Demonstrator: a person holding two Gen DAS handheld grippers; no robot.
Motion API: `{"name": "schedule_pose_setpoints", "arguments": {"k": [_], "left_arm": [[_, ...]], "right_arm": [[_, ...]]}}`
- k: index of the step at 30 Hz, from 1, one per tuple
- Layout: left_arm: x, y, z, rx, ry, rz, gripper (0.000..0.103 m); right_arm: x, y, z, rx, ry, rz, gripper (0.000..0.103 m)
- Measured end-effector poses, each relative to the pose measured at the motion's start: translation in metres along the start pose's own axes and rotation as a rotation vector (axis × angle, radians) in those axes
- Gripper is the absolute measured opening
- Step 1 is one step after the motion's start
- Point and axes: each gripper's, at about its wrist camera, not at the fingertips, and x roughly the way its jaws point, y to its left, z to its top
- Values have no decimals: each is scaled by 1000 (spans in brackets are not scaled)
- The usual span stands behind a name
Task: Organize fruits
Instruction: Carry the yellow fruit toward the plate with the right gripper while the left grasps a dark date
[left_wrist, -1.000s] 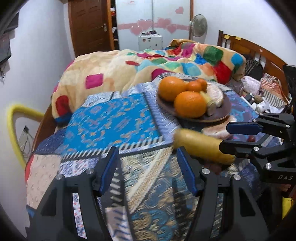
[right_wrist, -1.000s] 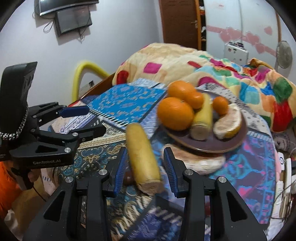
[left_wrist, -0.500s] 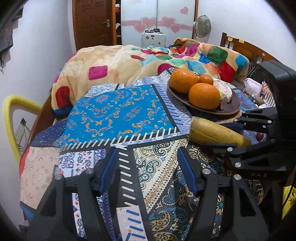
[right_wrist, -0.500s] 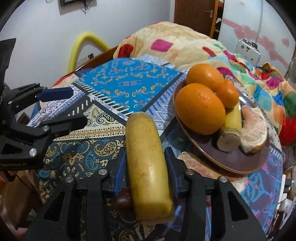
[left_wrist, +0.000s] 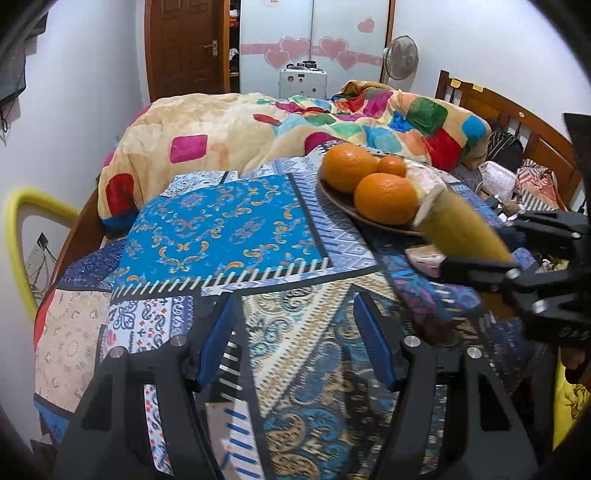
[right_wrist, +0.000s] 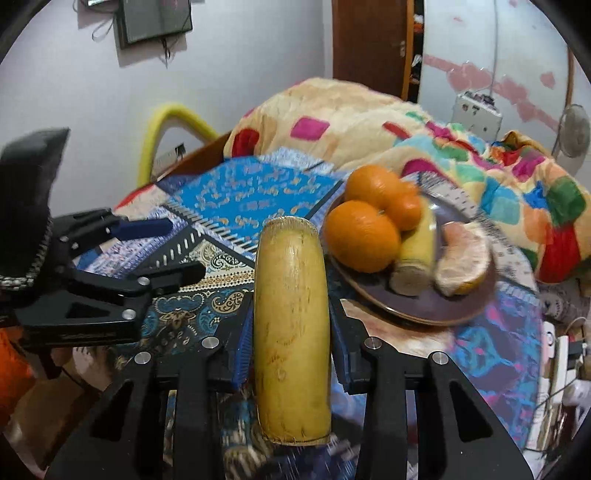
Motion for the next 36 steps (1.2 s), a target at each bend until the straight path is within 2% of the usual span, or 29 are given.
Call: {"name": "schedule_pose_setpoints", "arguments": {"k": [8,16,19,21,26,28,30,36], "left_arm": [[-9,-29,-2,13,4,-26,65],[-5,-59,-13,16,29,-72,63],[-1,-68,-17,26,45,-86,54],[5,-75,-19,41,60,-90,44],[20,-85,-23,61,99,-114,30],[22,-88,-24,71,82,-99,27],[22,-90,-24,85,75,-104,16],[20,-91,-22,92,67,-105,12]], "right_arm": [[-57,-16,-17,54,-86,-66,34],[-85,-43,-39,131,-119,-105,34],[-88,-52,-48,155,-118,-111,34],[-89,-57,-55,169,-117,-113,34],[-90,-65,-66,194,-116,-111,34],[-89,-68,-69,202,-114,-110,34],[-88,-70,-71,207,-113,-110,34],[-81,-75,-71,217,-110,-103,34]]}}
